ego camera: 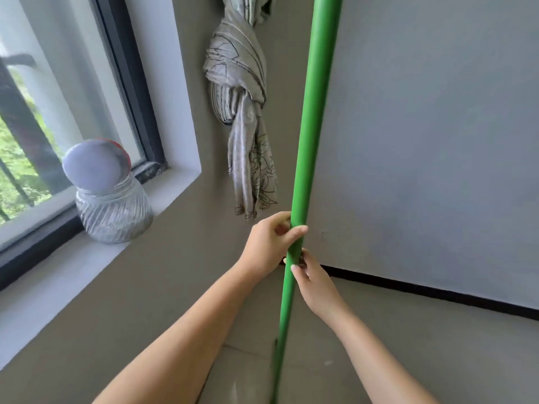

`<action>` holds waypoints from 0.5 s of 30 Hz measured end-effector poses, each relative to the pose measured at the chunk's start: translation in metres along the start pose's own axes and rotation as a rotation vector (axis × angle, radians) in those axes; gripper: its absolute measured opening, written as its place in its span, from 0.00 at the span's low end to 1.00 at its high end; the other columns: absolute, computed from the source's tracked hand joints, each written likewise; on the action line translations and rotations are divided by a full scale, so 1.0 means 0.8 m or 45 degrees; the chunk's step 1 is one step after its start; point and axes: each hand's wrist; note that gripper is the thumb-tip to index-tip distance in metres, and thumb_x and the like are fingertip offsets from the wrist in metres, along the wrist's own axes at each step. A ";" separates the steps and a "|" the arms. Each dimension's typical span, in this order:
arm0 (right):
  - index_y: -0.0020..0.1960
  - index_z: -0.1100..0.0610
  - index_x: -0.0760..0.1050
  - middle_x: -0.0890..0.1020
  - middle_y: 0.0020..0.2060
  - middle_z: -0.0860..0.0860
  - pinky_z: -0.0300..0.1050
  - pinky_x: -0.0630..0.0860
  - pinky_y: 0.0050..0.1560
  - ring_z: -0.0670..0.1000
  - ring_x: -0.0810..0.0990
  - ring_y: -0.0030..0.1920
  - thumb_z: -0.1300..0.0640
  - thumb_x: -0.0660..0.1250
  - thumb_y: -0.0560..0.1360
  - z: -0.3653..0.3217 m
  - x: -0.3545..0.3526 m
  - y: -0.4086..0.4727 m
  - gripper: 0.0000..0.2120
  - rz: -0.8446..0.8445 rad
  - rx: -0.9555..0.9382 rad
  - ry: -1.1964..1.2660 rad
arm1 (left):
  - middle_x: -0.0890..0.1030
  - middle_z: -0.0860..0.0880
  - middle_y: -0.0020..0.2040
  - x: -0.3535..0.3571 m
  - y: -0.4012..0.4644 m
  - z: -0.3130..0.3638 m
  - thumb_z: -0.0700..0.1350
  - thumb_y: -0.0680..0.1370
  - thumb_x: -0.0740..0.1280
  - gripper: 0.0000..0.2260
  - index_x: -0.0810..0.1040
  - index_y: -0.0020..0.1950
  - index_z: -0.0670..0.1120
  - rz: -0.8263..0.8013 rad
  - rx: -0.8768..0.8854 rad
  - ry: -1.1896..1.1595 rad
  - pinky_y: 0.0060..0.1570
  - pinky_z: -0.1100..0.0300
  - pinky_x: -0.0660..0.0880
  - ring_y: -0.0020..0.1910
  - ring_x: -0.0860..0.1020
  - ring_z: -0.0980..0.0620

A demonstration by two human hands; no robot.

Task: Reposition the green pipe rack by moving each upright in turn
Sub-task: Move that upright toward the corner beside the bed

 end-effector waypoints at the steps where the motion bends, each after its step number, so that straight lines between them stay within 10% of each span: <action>1: 0.56 0.44 0.67 0.80 0.53 0.50 0.49 0.72 0.52 0.51 0.77 0.54 0.56 0.54 0.76 -0.002 0.009 -0.015 0.11 0.065 0.022 0.005 | 0.77 0.40 0.33 -0.004 -0.010 0.001 0.50 0.72 0.69 0.09 0.76 0.37 0.46 -0.052 0.027 -0.026 0.44 0.49 0.79 0.33 0.74 0.46; 6: 0.47 0.41 0.66 0.79 0.54 0.58 0.56 0.72 0.57 0.58 0.77 0.55 0.59 0.54 0.77 -0.022 0.055 -0.100 0.12 0.365 0.104 0.149 | 0.74 0.53 0.27 -0.023 -0.062 0.011 0.50 0.71 0.70 0.09 0.75 0.36 0.49 -0.296 0.140 -0.100 0.40 0.47 0.77 0.30 0.72 0.53; 15: 0.45 0.38 0.67 0.81 0.51 0.57 0.58 0.74 0.57 0.56 0.79 0.53 0.50 0.57 0.76 -0.046 0.071 -0.288 0.06 0.657 0.295 0.131 | 0.81 0.42 0.34 -0.010 -0.200 0.075 0.61 0.65 0.68 0.20 0.75 0.38 0.43 -0.602 0.344 -0.123 0.41 0.45 0.77 0.35 0.78 0.44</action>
Point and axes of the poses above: each hand's wrist, its own y-axis towards the middle knuckle, its own x-axis out of the palm, z = x × y
